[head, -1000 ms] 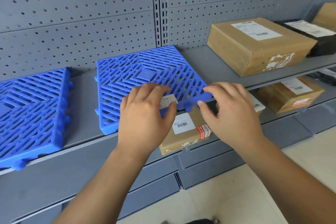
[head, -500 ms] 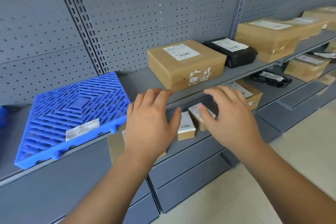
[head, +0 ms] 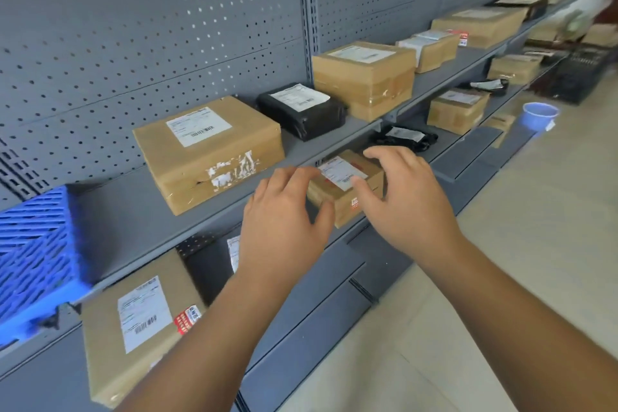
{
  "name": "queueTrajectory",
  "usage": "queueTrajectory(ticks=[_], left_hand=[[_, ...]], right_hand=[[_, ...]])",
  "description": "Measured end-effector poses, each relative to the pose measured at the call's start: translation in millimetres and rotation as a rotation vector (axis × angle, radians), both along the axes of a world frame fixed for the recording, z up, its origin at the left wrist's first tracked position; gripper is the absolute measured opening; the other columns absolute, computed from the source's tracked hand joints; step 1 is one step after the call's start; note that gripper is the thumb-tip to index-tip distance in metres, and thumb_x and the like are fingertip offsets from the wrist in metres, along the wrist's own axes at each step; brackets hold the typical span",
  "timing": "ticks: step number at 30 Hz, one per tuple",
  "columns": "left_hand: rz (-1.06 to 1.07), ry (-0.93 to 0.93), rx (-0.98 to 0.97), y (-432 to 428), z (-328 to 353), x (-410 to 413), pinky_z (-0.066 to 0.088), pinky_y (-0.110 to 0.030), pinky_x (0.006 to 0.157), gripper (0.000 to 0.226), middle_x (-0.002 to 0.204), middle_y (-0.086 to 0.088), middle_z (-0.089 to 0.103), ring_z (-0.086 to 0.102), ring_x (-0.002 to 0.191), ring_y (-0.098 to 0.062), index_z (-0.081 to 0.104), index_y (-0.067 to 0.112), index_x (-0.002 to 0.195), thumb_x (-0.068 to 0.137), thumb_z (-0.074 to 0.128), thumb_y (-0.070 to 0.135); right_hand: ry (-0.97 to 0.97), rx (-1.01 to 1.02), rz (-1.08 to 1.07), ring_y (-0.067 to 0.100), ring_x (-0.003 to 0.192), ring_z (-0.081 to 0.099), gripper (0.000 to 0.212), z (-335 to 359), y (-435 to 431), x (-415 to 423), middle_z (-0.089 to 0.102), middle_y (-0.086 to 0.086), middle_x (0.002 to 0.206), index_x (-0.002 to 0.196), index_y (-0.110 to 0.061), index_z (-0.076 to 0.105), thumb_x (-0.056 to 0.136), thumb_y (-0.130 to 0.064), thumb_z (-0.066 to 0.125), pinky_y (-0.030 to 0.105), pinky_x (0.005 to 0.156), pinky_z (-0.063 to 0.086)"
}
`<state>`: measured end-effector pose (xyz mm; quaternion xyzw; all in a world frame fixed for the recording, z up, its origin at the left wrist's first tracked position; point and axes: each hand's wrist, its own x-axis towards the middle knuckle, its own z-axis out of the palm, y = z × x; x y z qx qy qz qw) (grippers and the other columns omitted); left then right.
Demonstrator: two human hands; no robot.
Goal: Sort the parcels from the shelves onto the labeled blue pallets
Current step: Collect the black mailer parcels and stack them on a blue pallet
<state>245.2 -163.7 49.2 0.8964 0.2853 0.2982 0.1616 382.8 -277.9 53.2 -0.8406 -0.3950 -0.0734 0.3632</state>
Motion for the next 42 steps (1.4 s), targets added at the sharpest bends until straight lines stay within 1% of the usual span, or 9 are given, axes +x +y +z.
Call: queueTrajectory(ticks=[9,16,21,25,29,34,37,39,42], left_hand=[[-0.039,0.023,-0.061,39,-6,96,0.045,-0.04,0.098,0.044,0.136,0.003,0.057,0.052,0.123,-0.023,0.058,0.026,0.137,0.096,0.063,0.04],[-0.007,-0.053,-0.265,89,-10,150,0.042,-0.034,0.103,0.049,0.146,0.007,0.046,0.042,0.135,-0.014,0.049,0.029,0.144,0.098,0.058,0.043],[0.035,-0.068,-0.254,114,-17,181,0.036,-0.035,0.109,0.051,0.153,0.005,0.041,0.036,0.139,-0.016,0.043,0.026,0.15,0.101,0.054,0.036],[0.116,-0.081,-0.262,128,-20,203,0.031,-0.041,0.118,0.056,0.164,0.003,0.028,0.024,0.151,-0.018,0.035,0.026,0.155,0.102,0.05,0.037],[0.222,-0.156,-0.36,140,-21,221,0.021,-0.035,0.121,0.062,0.169,0.0,0.018,0.013,0.157,-0.018,0.028,0.022,0.159,0.103,0.049,0.035],[0.357,-0.214,-0.571,147,-17,239,0.021,-0.03,0.117,0.075,0.169,0.0,0.018,0.018,0.155,-0.019,0.009,0.021,0.164,0.103,0.051,0.037],[0.449,-0.188,-0.646,153,-17,247,0.035,-0.035,0.111,0.077,0.162,-0.006,0.037,0.04,0.146,-0.025,0.005,0.019,0.164,0.103,0.049,0.039],[0.503,-0.179,-0.669,156,-16,250,0.046,-0.035,0.096,0.076,0.139,-0.007,0.059,0.059,0.121,-0.025,0.006,0.018,0.163,0.103,0.048,0.037],[0.554,-0.168,-0.729,155,-12,254,0.04,-0.028,0.082,0.076,0.11,0.003,0.059,0.057,0.093,-0.016,0.01,0.011,0.163,0.104,0.05,0.037]], right_hand=[[0.065,-0.036,-0.018,0.022,0.131,0.046,0.044,-3,36,81,0.053,-0.004,0.142,0.138,-0.024,0.054,0.098,-0.041,0.058,0.037,0.098,0.043],[0.229,-0.023,0.035,0.01,0.126,0.05,0.045,-4,104,134,0.051,-0.008,0.144,0.141,-0.03,0.05,0.099,-0.046,0.054,0.028,0.091,0.041],[0.291,-0.01,0.089,0.006,0.126,0.048,0.046,-10,142,162,0.05,-0.008,0.147,0.145,-0.027,0.047,0.102,-0.042,0.05,0.024,0.097,0.037],[0.344,0.0,0.146,0.011,0.136,0.044,0.049,-11,170,183,0.046,-0.006,0.151,0.15,-0.025,0.042,0.103,-0.038,0.049,0.024,0.101,0.035],[0.339,-0.006,0.198,0.014,0.144,0.037,0.054,-13,196,202,0.041,-0.002,0.157,0.154,-0.018,0.037,0.104,-0.034,0.047,0.027,0.112,0.028],[0.471,-0.053,0.281,0.019,0.147,0.034,0.058,-18,218,218,0.036,0.001,0.162,0.157,-0.021,0.031,0.104,-0.038,0.047,0.034,0.116,0.029],[0.514,-0.074,0.329,0.021,0.146,0.036,0.06,-18,225,225,0.035,0.002,0.162,0.158,-0.021,0.028,0.104,-0.038,0.046,0.035,0.114,0.031],[0.52,-0.089,0.355,0.023,0.142,0.042,0.06,-18,228,229,0.04,0.002,0.159,0.158,-0.022,0.027,0.104,-0.038,0.045,0.036,0.11,0.035],[0.515,-0.118,0.383,0.025,0.134,0.05,0.058,-18,229,233,0.048,0.004,0.153,0.158,-0.02,0.027,0.105,-0.036,0.043,0.036,0.103,0.04]])
